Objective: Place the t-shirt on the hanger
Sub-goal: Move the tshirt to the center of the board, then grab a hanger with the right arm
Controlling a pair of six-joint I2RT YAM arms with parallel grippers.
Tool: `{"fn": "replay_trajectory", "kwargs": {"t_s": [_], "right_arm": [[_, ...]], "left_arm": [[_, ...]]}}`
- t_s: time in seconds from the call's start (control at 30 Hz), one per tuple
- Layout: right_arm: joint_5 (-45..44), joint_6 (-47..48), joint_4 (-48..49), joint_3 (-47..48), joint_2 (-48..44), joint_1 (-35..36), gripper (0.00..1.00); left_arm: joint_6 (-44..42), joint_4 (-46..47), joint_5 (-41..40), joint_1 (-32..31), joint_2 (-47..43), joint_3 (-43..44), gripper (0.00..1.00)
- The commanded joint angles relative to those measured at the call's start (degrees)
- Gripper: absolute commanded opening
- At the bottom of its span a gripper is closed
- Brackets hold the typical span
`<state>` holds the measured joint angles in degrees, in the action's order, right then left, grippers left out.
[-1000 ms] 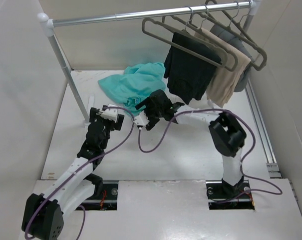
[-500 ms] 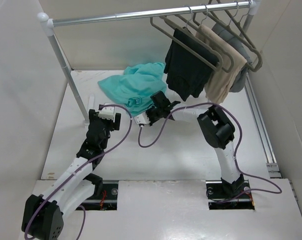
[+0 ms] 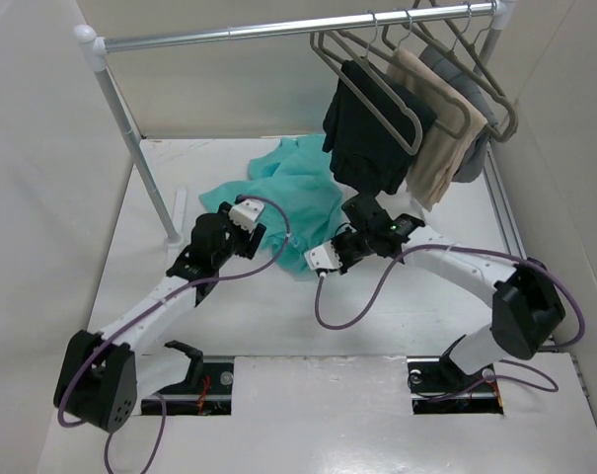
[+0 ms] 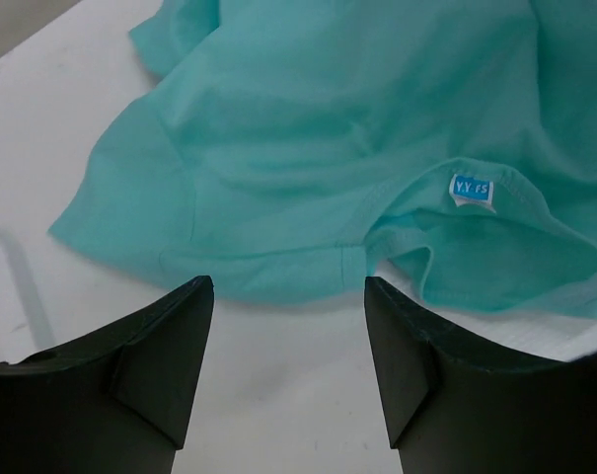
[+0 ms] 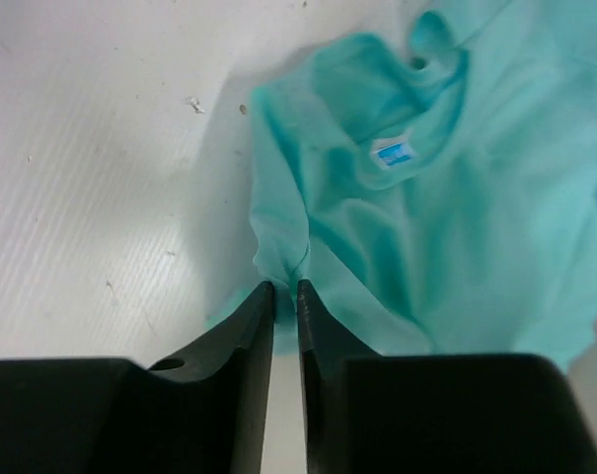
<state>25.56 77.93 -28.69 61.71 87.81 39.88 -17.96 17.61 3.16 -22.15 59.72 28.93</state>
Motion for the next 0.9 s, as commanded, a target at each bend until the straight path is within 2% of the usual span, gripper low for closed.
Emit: {"fn": "replay_trajectory", "kwargs": {"t_s": [0.0, 0.03, 0.07, 0.13, 0.17, 0.2, 0.23, 0.27, 0.33, 0.5, 0.73, 0.87], "right_arm": [[-3.4, 0.46, -8.12, 4.11, -2.9, 1.78, 0.22], [-5.85, 0.47, -10.31, 4.64, -2.91, 1.78, 0.33], [-7.01, 0.47, -10.34, 4.64, -4.47, 2.57, 0.54], [-10.94, -0.67, -11.04, 5.17, -6.5, 3.44, 0.69], [-12.19, -0.68, -10.52, 5.17, -7.64, 4.06, 0.94], [-12.99, -1.46, -9.64, 5.17, -10.18, 5.2, 1.0], [-13.78, -2.16, -9.63, 5.87, -11.25, 5.21, 1.0], [-14.31, -2.17, -8.94, 6.4, -12.3, 6.25, 1.0], [-16.32, -3.66, -8.93, 8.76, -14.5, 8.37, 1.0], [-18.18, -3.66, -7.79, 18.33, -13.99, 12.85, 1.0], [-20.1, 0.64, -9.8, 42.5, -5.81, 14.0, 1.0], [-20.11, 0.74, -3.08, 50.16, -5.28, 14.0, 1.0]], "left_arm": [[-1.74, -1.96, 9.76, -0.44, 5.04, 6.57, 0.59], [-1.73, -1.27, 9.76, -0.44, 6.18, 6.58, 0.59], [-2.52, -0.56, 9.76, -0.44, 7.06, 7.19, 0.59], [-5.32, 0.68, 12.2, -0.44, 8.3, 7.2, 0.63], [-7.08, 0.68, 13.79, -0.44, 8.83, 7.2, 0.67], [-11.44, -0.98, 15.63, -0.44, 8.83, 6.67, 0.7], [-13.75, -2.47, 19.74, -0.44, 8.83, 6.67, 0.74], [-15.77, -4.14, 21.52, -0.44, 9.35, 6.67, 0.74], [-18.42, -6.35, 22.42, -1.04, 9.36, 5.88, 0.76], [-12.39, -2.15, 15.22, -1.05, 9.97, 4.56, 0.72], [-5.7, -1.08, 10.74, -1.05, 6.2, 3.42, 0.7], [-3.67, -2.22, 9.67, -1.05, 3.83, 2.89, 0.7]]}}
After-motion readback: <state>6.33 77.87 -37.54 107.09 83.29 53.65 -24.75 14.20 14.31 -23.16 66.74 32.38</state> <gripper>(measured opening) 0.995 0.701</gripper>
